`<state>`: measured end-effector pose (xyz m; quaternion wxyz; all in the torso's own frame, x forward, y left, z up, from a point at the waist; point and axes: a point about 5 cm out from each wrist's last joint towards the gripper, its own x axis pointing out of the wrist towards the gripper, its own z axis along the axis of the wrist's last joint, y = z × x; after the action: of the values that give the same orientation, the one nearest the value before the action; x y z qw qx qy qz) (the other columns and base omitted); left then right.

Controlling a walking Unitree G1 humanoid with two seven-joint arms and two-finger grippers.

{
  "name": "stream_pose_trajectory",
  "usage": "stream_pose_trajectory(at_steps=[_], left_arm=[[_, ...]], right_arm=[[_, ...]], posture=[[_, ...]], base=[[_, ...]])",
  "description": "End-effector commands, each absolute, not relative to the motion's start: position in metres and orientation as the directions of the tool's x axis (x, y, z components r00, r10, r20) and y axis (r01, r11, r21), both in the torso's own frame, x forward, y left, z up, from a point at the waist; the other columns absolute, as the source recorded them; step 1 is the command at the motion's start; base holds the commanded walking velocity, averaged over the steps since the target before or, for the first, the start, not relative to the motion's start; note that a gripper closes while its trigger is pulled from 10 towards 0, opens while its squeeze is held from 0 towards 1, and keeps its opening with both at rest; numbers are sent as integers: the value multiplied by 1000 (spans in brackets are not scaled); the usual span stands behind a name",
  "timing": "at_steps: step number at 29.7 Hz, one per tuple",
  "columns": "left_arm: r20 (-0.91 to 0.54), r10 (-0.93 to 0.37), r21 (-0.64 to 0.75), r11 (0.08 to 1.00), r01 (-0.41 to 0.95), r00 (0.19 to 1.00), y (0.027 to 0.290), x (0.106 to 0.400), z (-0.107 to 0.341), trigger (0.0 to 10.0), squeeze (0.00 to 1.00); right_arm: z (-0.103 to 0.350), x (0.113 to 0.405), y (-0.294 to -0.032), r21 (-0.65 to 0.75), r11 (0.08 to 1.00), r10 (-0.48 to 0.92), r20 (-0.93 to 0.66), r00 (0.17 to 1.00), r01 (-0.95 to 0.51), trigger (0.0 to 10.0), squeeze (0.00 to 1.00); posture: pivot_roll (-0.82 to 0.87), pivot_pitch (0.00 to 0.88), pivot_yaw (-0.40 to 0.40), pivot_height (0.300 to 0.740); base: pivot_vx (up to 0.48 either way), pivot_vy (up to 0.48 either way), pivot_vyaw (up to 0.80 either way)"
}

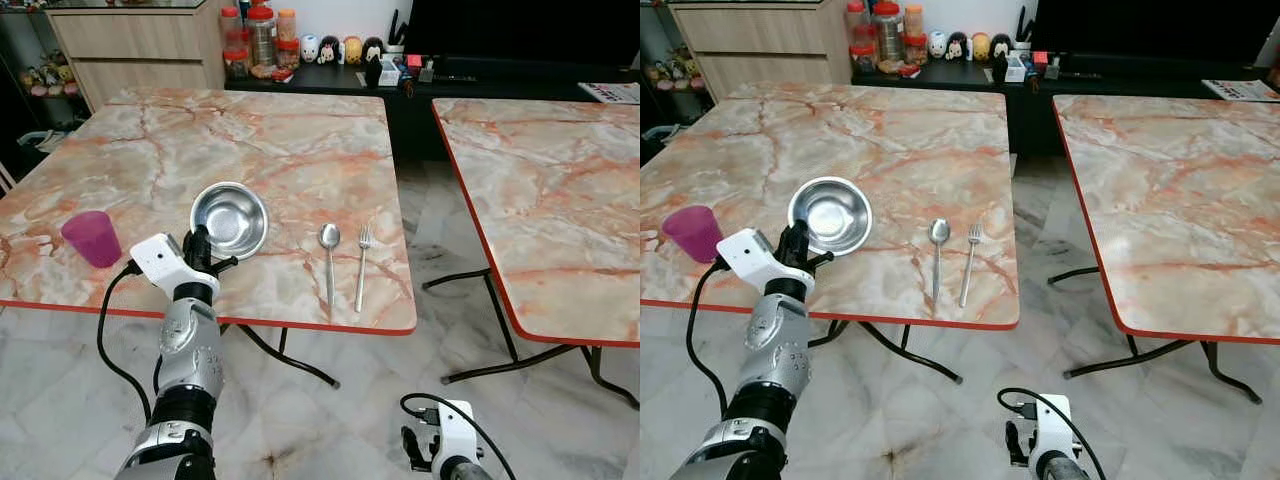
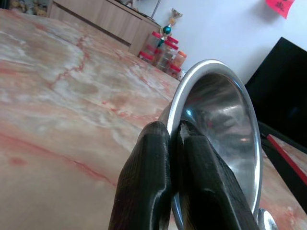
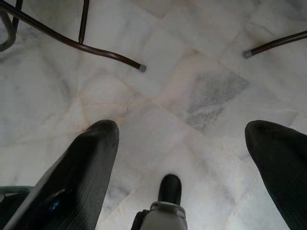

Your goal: Setting the table

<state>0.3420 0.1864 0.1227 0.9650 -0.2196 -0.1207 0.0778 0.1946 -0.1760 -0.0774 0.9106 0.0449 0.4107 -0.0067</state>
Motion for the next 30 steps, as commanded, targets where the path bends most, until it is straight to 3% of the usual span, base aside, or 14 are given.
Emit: stream_pose_trajectory(at_steps=[1, 30], left_arm=[[240, 207, -421, 903, -91, 948, 188, 342, 131, 10000, 0], [282, 231, -431, 898, -92, 931, 192, 345, 152, 10000, 0]], right_arm=[[-77, 196, -179, 66, 996, 8, -746, 666, 61, 10000, 0], [-79, 191, -180, 58, 995, -6, -761, 649, 77, 10000, 0]], posture=[[-2, 0, -38, 740], [5, 0, -40, 740]], base=[[0, -401, 0], [0, -398, -53]])
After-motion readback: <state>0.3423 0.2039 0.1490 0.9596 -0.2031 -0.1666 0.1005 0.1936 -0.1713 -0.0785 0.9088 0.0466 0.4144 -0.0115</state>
